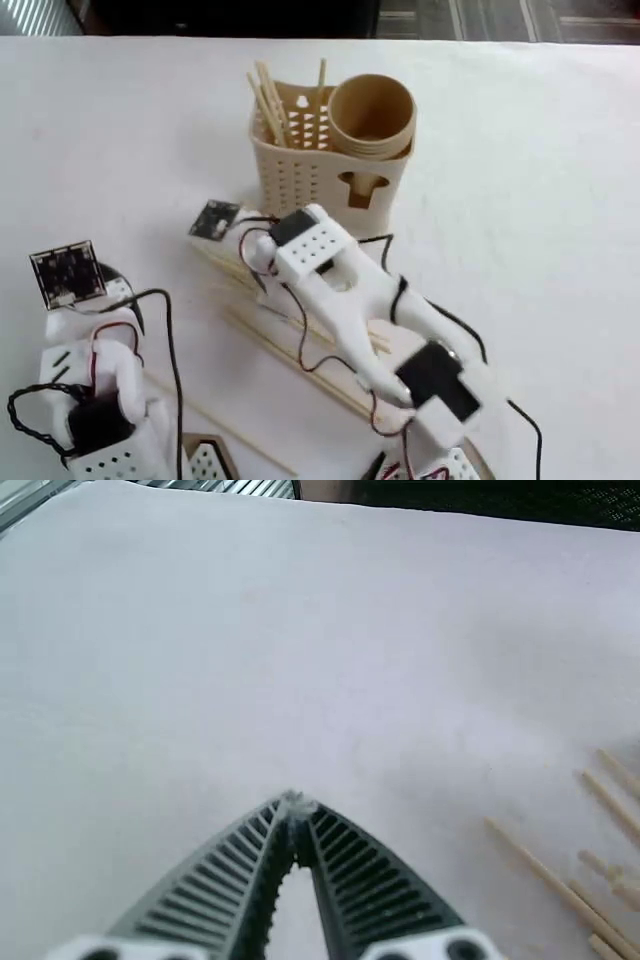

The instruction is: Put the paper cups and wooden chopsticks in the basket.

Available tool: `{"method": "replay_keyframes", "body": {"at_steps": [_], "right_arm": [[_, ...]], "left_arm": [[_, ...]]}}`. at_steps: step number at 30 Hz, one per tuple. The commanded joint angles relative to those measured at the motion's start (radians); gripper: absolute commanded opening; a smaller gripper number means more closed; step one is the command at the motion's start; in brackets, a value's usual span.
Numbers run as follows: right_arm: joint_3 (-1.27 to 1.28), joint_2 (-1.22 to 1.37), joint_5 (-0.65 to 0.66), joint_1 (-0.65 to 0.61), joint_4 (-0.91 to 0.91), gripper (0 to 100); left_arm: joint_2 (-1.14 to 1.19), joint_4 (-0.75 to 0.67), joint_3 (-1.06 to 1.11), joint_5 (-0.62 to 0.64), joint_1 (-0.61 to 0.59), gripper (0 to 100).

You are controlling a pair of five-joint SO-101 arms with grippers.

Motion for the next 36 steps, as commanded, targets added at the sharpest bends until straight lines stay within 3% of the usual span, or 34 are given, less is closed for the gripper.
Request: {"method": "replay_keyframes", "body": {"at_steps": [1, 24, 36], "right_arm": [[0.031, -0.179, 0.003, 0.013, 0.008, 2.0], [0.069, -0.725, -0.132, 0.031, 0.007, 2.0], [-0.068, -0.751, -0.161, 0.041, -0.084, 2.0]], "left_arm": [[-0.010, -0.023, -0.011, 0.011, -0.010, 2], [-0.010, -0.023, -0.006, 0.011, -0.010, 2], [-0.010, -0.023, -0.006, 0.011, -0.010, 2]]}}
